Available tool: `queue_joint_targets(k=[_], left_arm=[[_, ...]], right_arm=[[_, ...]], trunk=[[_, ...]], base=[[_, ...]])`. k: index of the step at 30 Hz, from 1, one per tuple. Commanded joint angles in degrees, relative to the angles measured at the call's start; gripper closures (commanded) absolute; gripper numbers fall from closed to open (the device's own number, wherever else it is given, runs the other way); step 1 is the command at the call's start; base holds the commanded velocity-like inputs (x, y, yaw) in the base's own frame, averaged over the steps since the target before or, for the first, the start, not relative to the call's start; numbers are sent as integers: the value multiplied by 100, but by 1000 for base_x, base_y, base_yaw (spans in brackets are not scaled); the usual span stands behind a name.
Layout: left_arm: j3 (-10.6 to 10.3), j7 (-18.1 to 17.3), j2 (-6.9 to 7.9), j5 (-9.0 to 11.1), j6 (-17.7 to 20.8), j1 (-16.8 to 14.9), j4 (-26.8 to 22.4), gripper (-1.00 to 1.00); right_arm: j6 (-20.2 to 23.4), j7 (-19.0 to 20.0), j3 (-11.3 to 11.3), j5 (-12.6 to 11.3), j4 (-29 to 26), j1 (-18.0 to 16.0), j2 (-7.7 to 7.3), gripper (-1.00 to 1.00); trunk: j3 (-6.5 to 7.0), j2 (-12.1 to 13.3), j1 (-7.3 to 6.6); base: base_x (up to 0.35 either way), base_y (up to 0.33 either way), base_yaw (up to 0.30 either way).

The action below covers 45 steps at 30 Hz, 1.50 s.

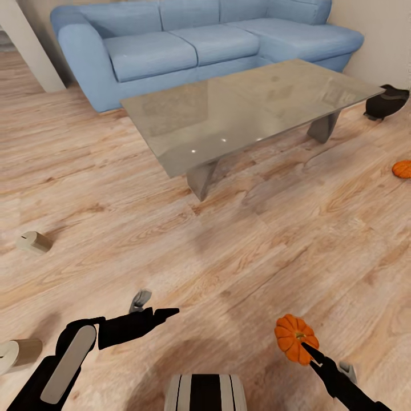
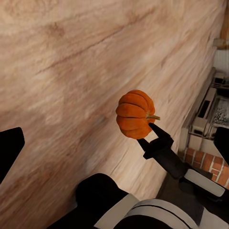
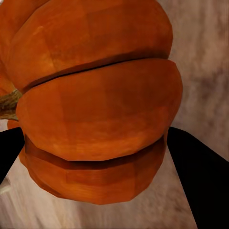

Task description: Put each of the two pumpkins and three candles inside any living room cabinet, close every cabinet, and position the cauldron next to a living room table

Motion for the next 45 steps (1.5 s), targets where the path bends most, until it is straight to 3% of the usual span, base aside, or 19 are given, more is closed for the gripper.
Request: queue_joint_targets(k=[1,11,45], left_arm=[[-2,-42,4,-39,8,-2,0,-100],[2,-41,2,-42,8,-1,3,-100],[-12,-35,-1,-45,4,2,2,-100]], right_arm=[[54,9,-22,-21,2,-1,0,100],[52,43,-42,-21,2,-1,0,100],[56,46,-58,-30,10,-1,2,100]], trunk=[[20,0,-3],[247,14,-29],[1118,59,-117]], base=[[0,0,0],[0,0,-49],[0,0,-269]])
